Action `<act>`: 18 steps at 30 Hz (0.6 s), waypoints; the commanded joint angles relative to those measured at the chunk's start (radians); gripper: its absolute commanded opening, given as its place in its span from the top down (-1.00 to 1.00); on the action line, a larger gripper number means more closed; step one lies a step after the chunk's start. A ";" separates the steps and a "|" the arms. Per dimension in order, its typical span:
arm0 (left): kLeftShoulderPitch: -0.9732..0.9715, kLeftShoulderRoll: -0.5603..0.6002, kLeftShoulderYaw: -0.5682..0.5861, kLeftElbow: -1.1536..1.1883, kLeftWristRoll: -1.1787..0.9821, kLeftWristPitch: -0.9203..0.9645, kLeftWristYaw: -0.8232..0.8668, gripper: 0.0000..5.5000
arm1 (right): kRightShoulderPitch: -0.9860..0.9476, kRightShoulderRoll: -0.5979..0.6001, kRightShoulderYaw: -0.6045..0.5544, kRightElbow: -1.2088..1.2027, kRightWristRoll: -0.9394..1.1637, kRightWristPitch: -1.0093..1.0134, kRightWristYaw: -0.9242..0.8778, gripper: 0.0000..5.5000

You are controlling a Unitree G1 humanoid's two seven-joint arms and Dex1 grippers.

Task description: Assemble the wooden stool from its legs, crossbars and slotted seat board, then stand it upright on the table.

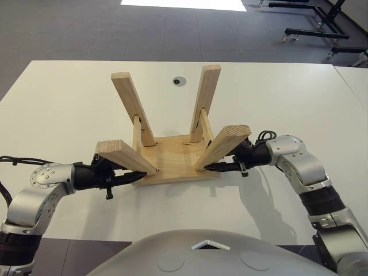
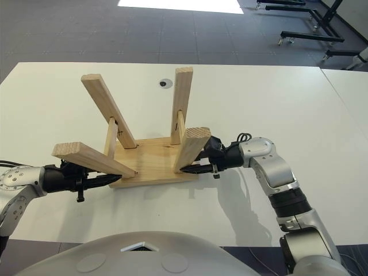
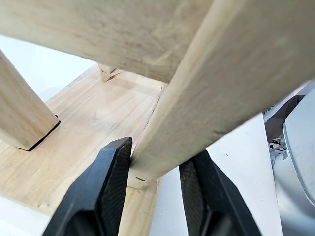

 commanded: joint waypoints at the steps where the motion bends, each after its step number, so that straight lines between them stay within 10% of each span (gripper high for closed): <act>1: -0.013 -0.011 -0.007 -0.032 -0.068 0.096 0.027 0.50 | 0.010 -0.025 -0.008 -0.079 0.075 0.094 0.022 0.56; 18: -0.150 0.034 0.109 -0.038 -0.832 0.846 0.300 0.55 | -0.250 -0.102 -0.112 -0.135 0.517 0.938 -0.066 0.63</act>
